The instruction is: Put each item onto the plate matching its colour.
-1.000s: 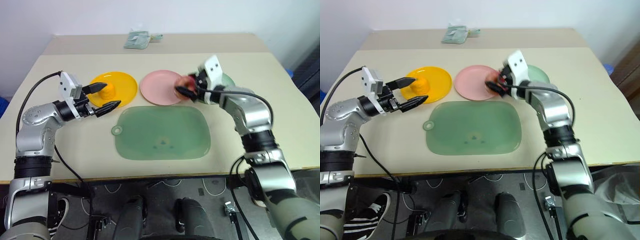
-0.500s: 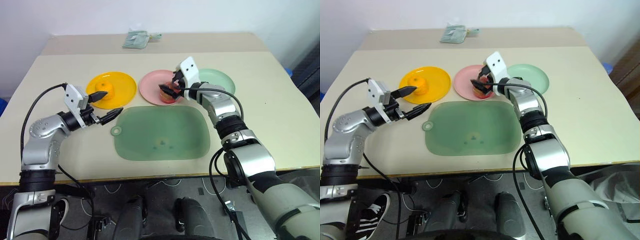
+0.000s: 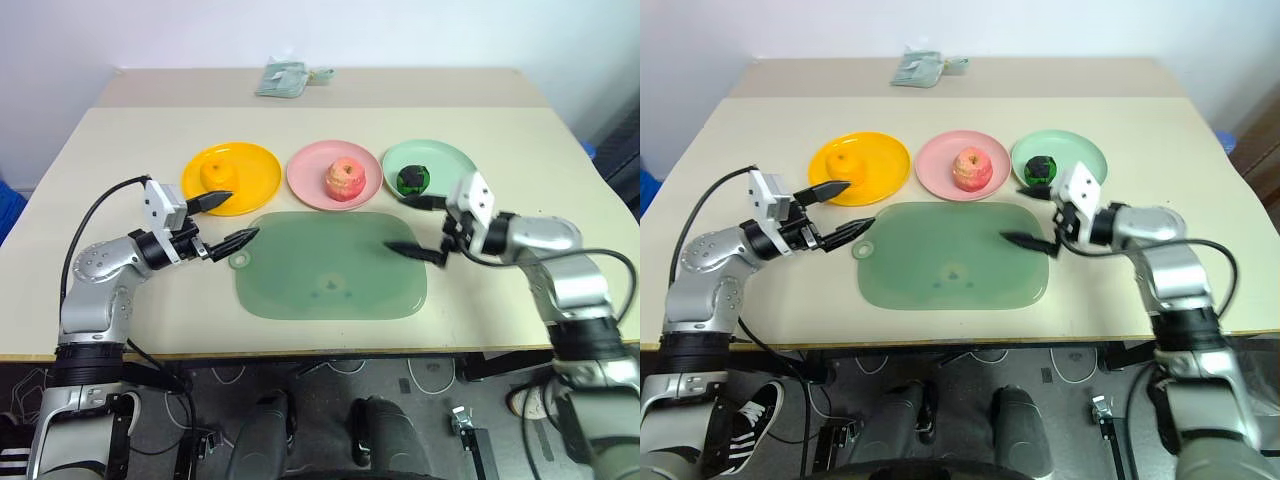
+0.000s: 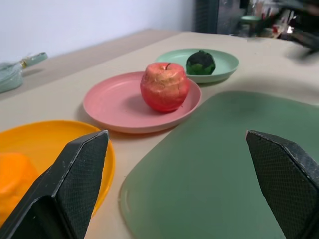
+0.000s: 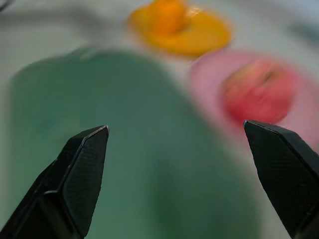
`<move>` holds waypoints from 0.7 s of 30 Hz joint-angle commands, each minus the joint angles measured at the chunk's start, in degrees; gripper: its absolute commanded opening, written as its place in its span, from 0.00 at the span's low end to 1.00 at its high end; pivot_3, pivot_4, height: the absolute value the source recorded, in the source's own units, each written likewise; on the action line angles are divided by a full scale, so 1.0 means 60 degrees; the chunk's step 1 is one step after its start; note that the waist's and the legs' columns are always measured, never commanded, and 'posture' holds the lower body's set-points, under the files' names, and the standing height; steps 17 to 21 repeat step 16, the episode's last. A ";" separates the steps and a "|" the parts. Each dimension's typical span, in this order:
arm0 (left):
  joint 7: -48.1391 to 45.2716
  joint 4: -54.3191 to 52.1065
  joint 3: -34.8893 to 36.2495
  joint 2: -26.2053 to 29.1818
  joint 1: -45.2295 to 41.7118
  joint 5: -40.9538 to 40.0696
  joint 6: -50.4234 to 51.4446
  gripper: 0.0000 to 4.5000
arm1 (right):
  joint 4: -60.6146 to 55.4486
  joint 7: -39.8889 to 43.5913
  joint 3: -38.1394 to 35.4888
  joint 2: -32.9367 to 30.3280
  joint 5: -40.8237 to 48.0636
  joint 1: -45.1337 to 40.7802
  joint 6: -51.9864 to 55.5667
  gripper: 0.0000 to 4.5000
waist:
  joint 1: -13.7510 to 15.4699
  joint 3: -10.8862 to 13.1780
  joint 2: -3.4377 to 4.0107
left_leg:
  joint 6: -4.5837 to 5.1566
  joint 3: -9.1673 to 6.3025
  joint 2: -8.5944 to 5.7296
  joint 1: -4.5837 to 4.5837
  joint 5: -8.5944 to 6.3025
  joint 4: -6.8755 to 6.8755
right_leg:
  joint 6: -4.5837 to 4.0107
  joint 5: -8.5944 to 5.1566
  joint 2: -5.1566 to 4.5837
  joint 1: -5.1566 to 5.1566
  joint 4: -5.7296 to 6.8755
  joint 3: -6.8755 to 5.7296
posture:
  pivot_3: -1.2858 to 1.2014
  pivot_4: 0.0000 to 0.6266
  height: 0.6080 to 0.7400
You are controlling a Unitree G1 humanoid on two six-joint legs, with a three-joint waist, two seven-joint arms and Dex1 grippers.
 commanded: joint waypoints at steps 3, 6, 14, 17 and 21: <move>-0.0181 -0.1327 0.0037 0.0455 0.0881 -0.0205 0.0403 1.00 | -0.0434 0.0201 -0.0272 -0.0360 0.0228 -0.0311 0.0089 0.98 | -0.0172 -0.0001 -0.0002 | -0.0001 -0.0002 0.0016 0.0005 0.0000 -0.0002 | -0.0006 0.0003 0.0010 0.0001 -0.0001 0.0002 | 0.52 0.24 1.00; -0.0195 -0.1836 -0.0088 0.0650 0.1382 -0.0140 0.0547 1.00 | -0.0103 -0.0005 -0.0140 -0.0162 0.0040 -0.0603 -0.0033 0.98 | -0.0147 -0.0001 0.0000 | -0.0003 -0.0001 0.0027 0.0005 0.0000 -0.0011 | -0.0010 0.0003 0.0021 -0.0006 -0.0002 0.0007 | 0.52 0.24 1.00; 0.0328 -0.2586 -0.0130 0.0332 0.1796 -0.0405 0.0934 1.00 | -0.0101 0.0057 0.0006 -0.0350 -0.0122 -0.0289 0.0101 0.98 | 0.0120 -0.0002 -0.0002 | -0.0001 -0.0004 -0.0003 -0.0003 -0.0002 0.0003 | -0.0010 0.0003 -0.0022 0.0004 -0.0014 0.0002 | 0.52 0.24 1.00; 0.0277 -0.2435 -0.0157 0.0284 0.1800 -0.0350 0.0821 1.00 | -0.0223 -0.0004 0.0103 -0.0293 -0.0170 -0.0415 0.0161 0.98 | 0.0109 -0.0002 -0.0002 | 0.0000 -0.0004 0.0001 -0.0003 -0.0002 0.0003 | -0.0010 0.0003 -0.0029 0.0003 -0.0014 0.0004 | 0.52 0.24 1.00; 0.0277 -0.2435 -0.0157 0.0284 0.1800 -0.0350 0.0821 1.00 | -0.0223 -0.0004 0.0103 -0.0293 -0.0170 -0.0415 0.0161 0.98 | 0.0109 -0.0002 -0.0002 | 0.0000 -0.0004 0.0001 -0.0003 -0.0002 0.0003 | -0.0010 0.0003 -0.0029 0.0003 -0.0014 0.0004 | 0.52 0.24 1.00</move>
